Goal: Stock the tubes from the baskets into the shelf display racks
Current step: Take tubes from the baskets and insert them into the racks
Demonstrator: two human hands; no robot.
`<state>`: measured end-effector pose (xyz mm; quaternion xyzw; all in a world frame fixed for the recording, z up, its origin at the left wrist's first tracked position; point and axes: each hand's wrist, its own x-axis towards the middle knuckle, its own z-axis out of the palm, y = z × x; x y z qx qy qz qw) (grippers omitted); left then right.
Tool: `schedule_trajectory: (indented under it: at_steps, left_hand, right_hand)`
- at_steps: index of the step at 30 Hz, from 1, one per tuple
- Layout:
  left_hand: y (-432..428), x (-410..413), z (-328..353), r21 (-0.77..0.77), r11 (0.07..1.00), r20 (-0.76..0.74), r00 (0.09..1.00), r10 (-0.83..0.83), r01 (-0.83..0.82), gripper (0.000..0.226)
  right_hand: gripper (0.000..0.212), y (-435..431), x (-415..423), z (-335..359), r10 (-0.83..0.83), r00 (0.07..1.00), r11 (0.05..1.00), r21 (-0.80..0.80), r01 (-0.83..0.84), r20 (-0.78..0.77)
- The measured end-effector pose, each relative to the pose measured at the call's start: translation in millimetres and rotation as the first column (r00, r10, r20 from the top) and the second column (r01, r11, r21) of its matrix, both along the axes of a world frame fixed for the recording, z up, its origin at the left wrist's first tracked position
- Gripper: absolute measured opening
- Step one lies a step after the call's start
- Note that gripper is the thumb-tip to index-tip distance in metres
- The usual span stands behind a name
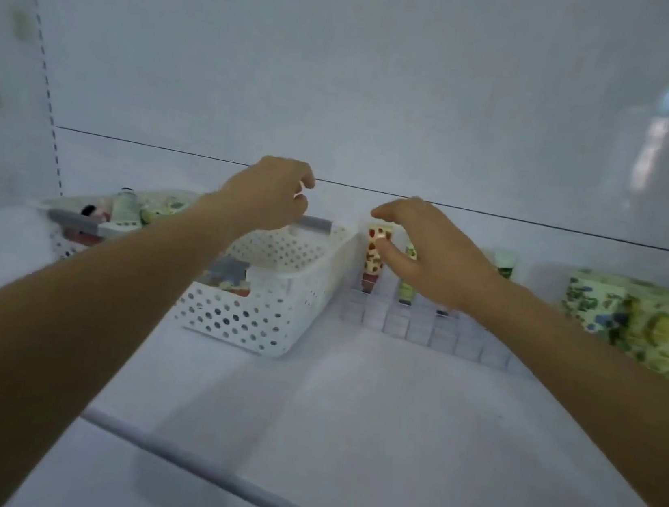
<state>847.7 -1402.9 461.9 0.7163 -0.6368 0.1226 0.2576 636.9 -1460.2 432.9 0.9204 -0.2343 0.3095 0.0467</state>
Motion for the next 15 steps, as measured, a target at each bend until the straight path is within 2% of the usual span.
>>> schedule_trajectory:
  at_steps: [4, 7, 12, 15]
  left_hand:
    - [-5.1, 45.2, -7.1, 0.158, 0.987, 0.044, 0.999, 0.032, -0.039, 0.03]
    - [-15.7, 65.8, -5.7, 0.2, 0.979, 0.048, 0.998, 0.029, -0.038, 0.027]
    - [-36.5, 82.9, -5.5, 0.313, 0.945, 0.046, 0.993, -0.11, 0.09, 0.025]
    - [-46.6, 85.4, -5.8, 0.449, 0.886, 0.059, 0.985, -0.162, 0.119, 0.03]
  right_hand:
    - [0.036, -13.9, 56.0, 9.0, 0.065, 0.996, 0.994, 0.088, -0.06, -0.062]
    - [0.035, -29.8, 87.5, 10.1, 0.09, 0.987, 0.982, 0.176, -0.066, -0.131]
    - [0.028, -59.5, 118.3, 12.0, 0.125, 0.922, 0.979, 0.195, -0.056, -0.366]
    - [0.027, -72.0, 131.0, 13.6, 0.143, 0.865, 0.969, 0.245, -0.024, -0.481]
